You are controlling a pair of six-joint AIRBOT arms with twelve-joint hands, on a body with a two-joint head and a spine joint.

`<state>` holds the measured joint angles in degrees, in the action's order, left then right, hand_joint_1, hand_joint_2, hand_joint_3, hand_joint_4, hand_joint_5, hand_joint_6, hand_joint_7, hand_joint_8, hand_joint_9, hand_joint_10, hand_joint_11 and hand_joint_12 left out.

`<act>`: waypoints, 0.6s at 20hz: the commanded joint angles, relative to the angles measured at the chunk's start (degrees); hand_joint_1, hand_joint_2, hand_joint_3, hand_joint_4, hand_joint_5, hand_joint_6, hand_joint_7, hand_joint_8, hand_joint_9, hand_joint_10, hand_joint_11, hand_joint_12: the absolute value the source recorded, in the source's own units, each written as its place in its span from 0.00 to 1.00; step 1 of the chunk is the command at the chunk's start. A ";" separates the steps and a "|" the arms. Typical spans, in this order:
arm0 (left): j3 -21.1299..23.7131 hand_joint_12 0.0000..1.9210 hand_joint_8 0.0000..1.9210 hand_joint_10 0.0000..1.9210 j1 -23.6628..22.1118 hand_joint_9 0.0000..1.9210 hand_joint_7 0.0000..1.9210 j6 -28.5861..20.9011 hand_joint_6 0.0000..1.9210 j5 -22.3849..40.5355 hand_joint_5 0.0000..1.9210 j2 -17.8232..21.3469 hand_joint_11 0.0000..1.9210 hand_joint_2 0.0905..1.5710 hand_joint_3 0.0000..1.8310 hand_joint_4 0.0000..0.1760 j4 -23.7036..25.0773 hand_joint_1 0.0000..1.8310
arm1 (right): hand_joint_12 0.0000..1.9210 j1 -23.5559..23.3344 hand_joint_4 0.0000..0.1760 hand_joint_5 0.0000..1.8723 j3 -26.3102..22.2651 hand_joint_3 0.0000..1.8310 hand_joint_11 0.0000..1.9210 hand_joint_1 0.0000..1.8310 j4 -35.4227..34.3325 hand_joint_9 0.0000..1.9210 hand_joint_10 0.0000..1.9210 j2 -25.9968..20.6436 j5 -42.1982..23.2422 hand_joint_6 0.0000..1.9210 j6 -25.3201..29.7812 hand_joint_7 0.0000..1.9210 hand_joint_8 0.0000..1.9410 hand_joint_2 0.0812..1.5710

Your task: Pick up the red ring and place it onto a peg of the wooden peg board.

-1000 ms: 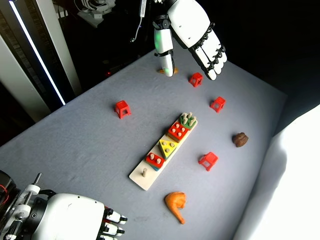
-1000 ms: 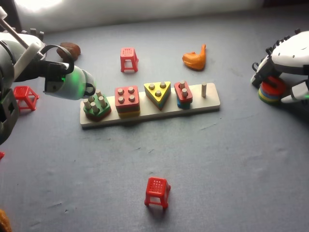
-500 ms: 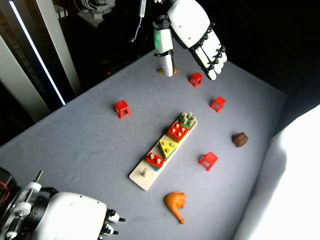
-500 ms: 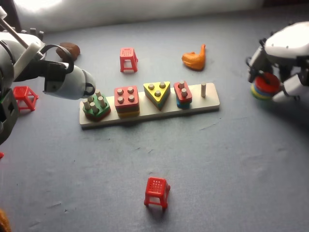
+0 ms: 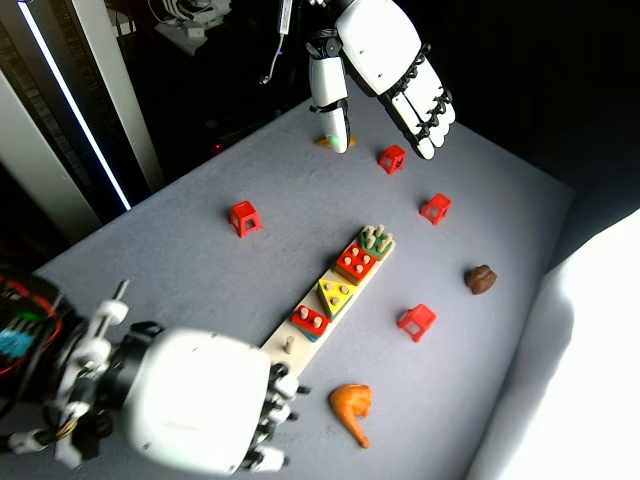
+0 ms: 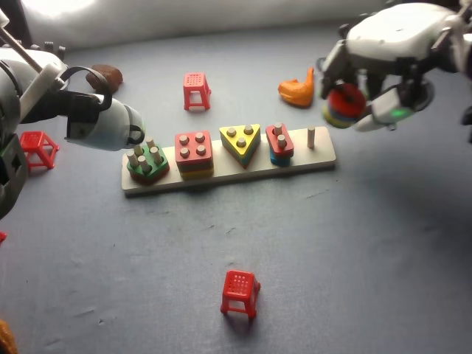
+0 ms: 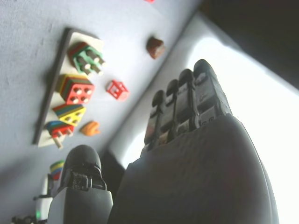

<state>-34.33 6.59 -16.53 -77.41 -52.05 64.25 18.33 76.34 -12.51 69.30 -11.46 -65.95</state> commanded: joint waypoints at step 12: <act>0.18 0.00 0.00 0.00 -0.69 0.00 0.00 0.41 0.00 -0.89 0.00 -0.17 0.00 0.74 0.00 0.00 5.61 0.00 | 0.61 0.04 0.13 0.53 1.90 0.00 0.37 0.67 -0.14 0.66 0.04 3.33 -7.01 0.50 -1.67 0.56 0.43 0.68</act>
<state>-34.33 6.59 -16.40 -77.52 -52.05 64.23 18.52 78.11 -12.67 72.88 -12.19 -67.42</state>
